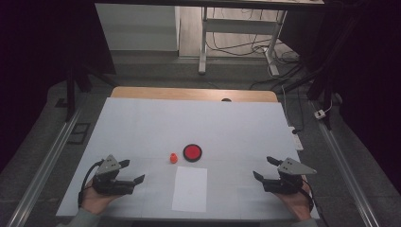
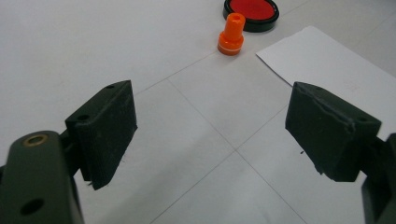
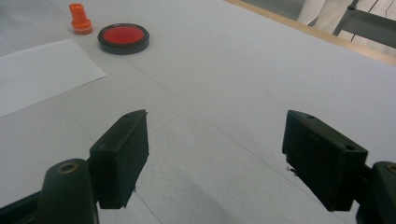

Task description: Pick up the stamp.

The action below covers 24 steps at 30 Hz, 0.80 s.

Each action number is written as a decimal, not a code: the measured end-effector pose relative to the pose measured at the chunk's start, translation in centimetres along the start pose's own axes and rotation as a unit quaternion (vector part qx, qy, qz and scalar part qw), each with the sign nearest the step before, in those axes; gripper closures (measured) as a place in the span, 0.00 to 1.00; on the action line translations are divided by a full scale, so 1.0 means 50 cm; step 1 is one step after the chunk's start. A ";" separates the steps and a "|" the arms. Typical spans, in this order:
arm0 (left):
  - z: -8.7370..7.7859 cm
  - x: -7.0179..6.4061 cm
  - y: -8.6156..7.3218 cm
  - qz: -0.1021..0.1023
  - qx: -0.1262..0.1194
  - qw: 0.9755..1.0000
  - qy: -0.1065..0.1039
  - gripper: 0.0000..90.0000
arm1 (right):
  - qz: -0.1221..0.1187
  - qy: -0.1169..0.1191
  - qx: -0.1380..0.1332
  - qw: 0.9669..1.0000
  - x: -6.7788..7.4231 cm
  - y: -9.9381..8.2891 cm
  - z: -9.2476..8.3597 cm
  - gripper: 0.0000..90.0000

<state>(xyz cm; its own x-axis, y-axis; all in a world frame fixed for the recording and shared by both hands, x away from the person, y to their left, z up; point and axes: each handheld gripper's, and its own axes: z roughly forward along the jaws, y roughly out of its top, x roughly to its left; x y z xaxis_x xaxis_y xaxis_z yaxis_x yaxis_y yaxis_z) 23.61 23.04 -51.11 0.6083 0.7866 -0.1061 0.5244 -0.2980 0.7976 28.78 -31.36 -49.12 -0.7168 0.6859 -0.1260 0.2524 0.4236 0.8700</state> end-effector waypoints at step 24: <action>0.001 -0.002 0.003 0.013 0.004 1.000 0.003 0.20 | 0.002 0.011 -0.005 1.000 0.000 0.002 0.001 0.33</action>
<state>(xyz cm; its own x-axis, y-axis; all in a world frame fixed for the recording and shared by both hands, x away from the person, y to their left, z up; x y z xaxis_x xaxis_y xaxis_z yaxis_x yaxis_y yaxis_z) 23.66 22.86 -51.02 0.6177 0.7822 -0.0814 0.5129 -0.3222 0.7957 28.85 -31.28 -49.08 -0.7303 0.6738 -0.1124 0.2490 0.4157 0.8747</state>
